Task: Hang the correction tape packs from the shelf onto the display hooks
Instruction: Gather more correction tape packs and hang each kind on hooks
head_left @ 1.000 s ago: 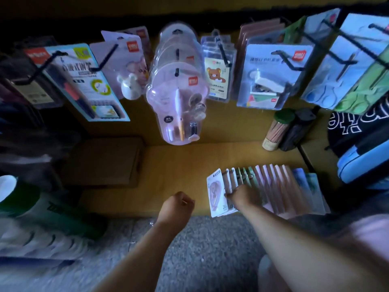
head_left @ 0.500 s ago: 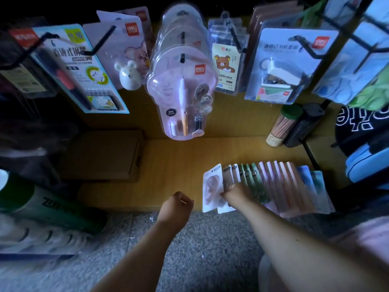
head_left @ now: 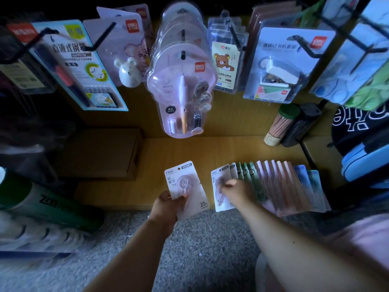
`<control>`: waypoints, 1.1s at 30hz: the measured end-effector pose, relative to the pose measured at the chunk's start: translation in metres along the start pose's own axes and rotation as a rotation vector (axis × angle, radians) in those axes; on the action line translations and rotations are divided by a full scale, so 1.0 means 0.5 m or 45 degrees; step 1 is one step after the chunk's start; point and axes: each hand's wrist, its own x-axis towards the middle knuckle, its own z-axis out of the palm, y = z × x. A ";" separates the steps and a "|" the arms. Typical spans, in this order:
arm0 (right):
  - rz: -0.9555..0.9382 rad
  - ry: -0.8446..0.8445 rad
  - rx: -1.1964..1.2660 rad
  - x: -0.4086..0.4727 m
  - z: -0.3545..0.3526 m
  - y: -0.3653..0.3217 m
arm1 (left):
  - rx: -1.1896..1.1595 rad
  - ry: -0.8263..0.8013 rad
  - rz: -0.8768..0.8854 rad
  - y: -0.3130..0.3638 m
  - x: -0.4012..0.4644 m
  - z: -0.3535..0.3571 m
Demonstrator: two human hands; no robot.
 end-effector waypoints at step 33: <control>-0.005 -0.341 0.586 -0.044 0.034 -0.067 | -0.342 0.012 0.050 0.005 0.005 -0.027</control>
